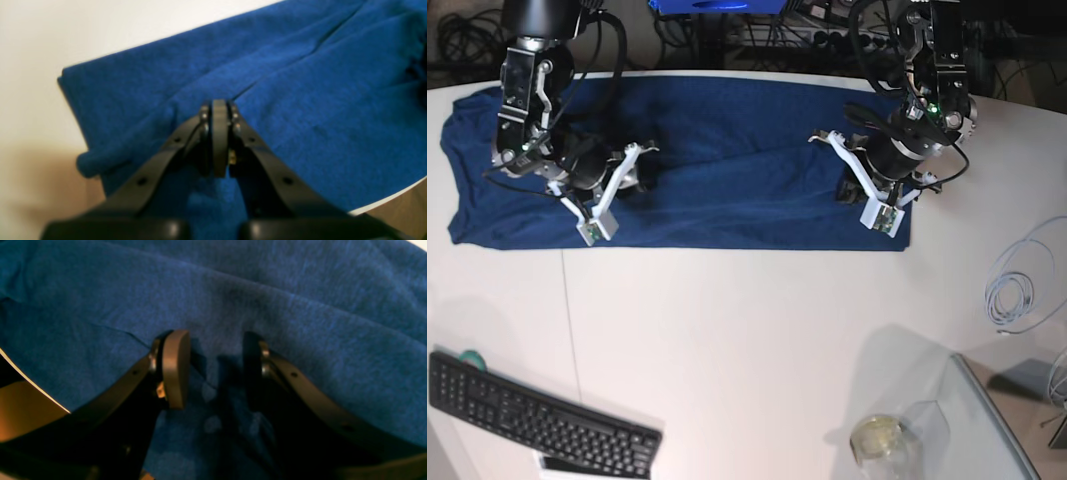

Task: Layout the t-shirt on the table in an organized manner, then fold the t-shirt properly
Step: 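Pinch the folded shirt's edge with both grippers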

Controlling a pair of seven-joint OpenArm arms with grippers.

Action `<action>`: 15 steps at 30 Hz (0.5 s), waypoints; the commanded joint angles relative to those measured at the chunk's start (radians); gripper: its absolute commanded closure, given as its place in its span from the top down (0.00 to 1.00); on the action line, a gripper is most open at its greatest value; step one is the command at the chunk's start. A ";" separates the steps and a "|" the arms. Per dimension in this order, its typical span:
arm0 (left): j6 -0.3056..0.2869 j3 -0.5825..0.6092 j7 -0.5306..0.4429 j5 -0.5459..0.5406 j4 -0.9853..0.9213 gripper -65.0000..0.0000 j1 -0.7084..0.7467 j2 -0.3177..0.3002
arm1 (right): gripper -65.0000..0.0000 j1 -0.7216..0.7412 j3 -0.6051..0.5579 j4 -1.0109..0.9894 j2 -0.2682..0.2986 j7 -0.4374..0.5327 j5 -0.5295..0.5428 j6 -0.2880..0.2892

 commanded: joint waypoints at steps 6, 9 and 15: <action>0.007 -0.012 -0.020 -0.010 0.055 0.42 0.040 -0.047 | 0.38 0.010 0.000 0.011 0.004 0.019 0.014 0.008; 0.007 -0.055 -0.020 -0.010 0.086 0.64 0.064 -0.044 | 0.38 0.008 0.000 0.011 0.004 0.019 0.014 0.008; 0.007 -0.138 -0.021 -0.019 0.066 0.75 0.089 -0.033 | 0.38 0.005 -0.002 0.011 0.002 0.019 0.014 0.008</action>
